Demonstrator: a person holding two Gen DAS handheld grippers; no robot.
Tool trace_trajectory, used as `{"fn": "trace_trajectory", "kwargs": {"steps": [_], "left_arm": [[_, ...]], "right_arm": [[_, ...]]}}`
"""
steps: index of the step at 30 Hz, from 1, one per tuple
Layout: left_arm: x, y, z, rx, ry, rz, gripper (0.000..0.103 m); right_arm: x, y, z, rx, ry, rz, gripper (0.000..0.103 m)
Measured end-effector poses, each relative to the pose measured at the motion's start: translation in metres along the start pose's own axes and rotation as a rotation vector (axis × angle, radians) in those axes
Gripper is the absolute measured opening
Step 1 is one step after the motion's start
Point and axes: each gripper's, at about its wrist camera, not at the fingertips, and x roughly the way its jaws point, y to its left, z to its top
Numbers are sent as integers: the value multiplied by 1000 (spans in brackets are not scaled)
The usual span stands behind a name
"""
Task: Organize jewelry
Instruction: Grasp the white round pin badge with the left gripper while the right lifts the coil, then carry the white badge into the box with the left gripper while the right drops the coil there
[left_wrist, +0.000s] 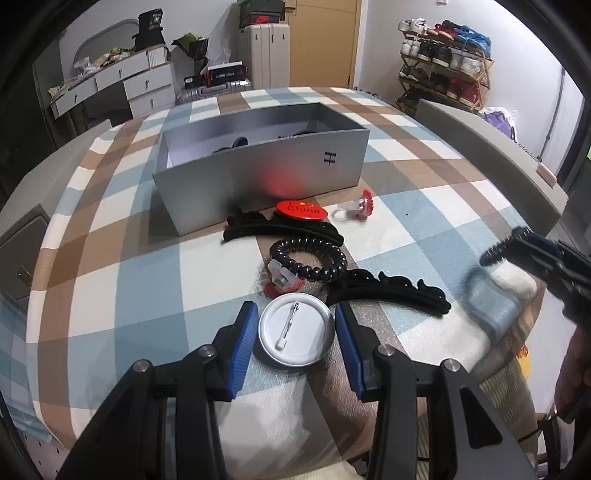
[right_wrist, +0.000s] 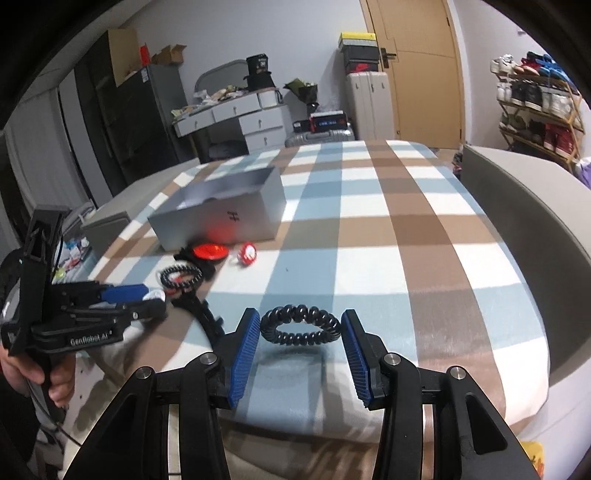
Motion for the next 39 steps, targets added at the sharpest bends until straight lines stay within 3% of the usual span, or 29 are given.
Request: {"fn": "trace_trajectory", "kwargs": {"steps": [14,27,34,39], "left_arm": [[-41,22,12,-77,-142,-6,37],[-45,41,66,-79,-259,1,37],[-28,50,92,-85,-273,-20,37],[-6,58,104,-105,-235,-45,37]], "right_arm": [[13,18,33,30,-53,133,44],[33,34,90,15,-130,263,44],[58,40,129,-10,-139,308,44],[81,47,147,-32,-124,332,44]]}}
